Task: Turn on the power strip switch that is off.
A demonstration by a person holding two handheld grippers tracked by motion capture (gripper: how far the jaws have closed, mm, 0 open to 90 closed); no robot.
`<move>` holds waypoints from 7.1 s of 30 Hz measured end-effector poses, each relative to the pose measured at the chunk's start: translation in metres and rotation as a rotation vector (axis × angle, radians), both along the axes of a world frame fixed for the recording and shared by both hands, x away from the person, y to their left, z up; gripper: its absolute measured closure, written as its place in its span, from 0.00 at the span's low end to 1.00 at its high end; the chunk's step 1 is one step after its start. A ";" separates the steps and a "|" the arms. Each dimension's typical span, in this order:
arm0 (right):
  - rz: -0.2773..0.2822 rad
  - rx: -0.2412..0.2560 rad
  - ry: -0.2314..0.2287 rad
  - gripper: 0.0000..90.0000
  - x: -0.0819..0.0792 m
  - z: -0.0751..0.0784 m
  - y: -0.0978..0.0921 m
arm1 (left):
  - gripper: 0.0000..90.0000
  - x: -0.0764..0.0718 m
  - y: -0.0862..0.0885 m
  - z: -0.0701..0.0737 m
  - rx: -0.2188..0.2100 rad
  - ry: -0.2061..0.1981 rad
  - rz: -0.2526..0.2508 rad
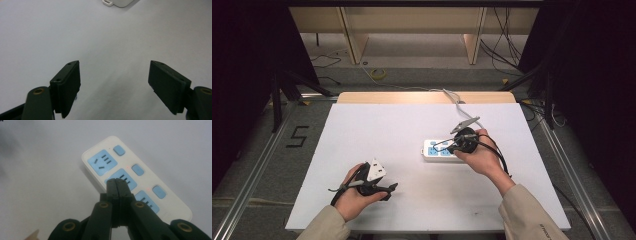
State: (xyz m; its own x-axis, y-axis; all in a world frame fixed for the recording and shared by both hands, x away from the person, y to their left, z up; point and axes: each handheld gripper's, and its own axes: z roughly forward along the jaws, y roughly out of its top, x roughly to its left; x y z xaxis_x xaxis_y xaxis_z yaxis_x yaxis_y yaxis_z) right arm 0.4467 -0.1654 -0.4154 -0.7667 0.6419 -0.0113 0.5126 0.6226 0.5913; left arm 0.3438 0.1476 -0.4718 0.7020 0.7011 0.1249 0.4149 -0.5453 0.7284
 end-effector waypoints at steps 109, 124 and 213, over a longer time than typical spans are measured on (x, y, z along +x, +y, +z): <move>-0.072 -0.054 0.053 1.00 0.061 -0.025 0.056 | 0.28 -0.002 -0.002 0.000 -0.005 0.002 -0.017; -0.065 -0.064 0.051 1.00 0.063 -0.024 0.061 | 0.28 -0.002 -0.002 0.000 -0.005 0.002 -0.019; -0.066 -0.127 0.063 1.00 0.065 -0.025 0.071 | 0.28 0.000 -0.003 -0.001 -0.003 0.003 -0.016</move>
